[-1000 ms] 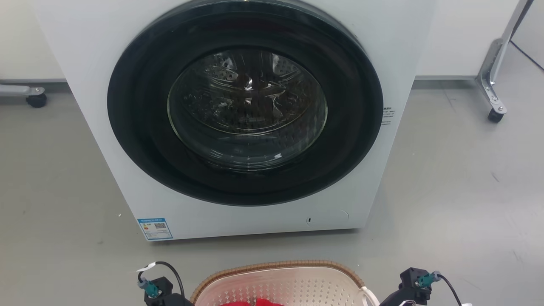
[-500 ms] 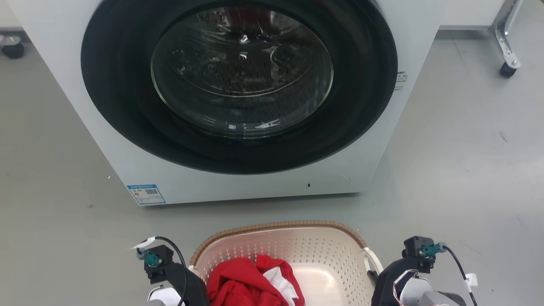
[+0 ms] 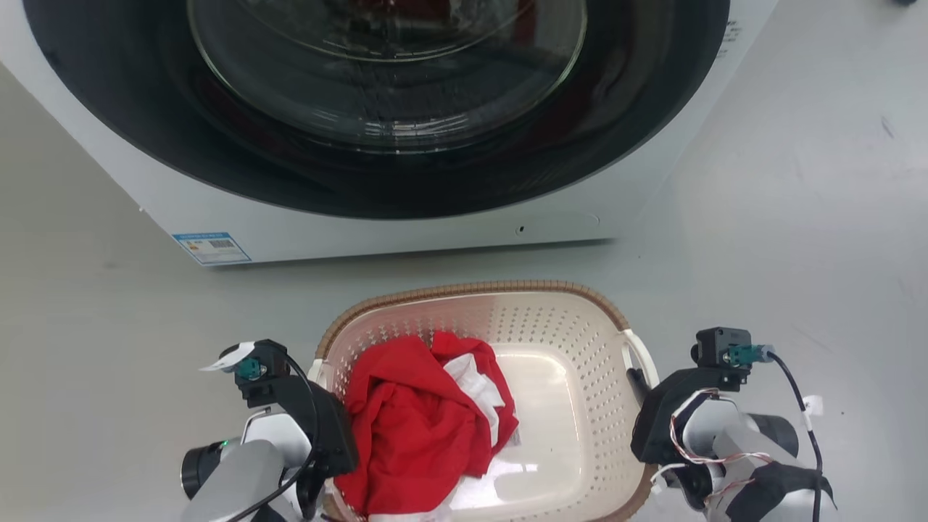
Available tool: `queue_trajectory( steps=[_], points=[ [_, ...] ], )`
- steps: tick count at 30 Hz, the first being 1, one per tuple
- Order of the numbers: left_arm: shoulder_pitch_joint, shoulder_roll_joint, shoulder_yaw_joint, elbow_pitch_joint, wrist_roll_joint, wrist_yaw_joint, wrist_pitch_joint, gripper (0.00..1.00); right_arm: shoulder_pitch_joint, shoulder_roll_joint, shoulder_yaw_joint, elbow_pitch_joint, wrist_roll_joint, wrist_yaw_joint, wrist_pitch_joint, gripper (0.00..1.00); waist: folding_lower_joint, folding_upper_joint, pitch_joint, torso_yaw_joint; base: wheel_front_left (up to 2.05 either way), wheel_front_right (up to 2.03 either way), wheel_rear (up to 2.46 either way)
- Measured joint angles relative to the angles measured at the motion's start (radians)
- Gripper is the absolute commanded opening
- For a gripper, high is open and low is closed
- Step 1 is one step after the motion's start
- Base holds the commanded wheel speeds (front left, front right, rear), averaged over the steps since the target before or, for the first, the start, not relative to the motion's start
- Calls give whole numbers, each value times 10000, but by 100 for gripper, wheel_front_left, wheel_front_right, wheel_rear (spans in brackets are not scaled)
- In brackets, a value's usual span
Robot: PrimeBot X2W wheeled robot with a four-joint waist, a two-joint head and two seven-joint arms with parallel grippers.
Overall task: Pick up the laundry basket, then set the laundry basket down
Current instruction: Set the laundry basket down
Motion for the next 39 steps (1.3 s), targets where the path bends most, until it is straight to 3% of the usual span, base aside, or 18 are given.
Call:
queue_trajectory(
  steps=[22, 39],
  points=[
    [-2191, 332, -40, -460, 278, -58, -1607, 0, -2180, -230, 58, -453, -345, -119, -1425, 0, 0, 0, 3363, -102, 0, 0, 0],
    [-2752, 374, -100, -94, 516, -59, -2165, 0, -2682, -211, 330, -349, -700, -117, -1944, 0, -2, 1, 4714, -135, 0, 0, 0]
  ],
)
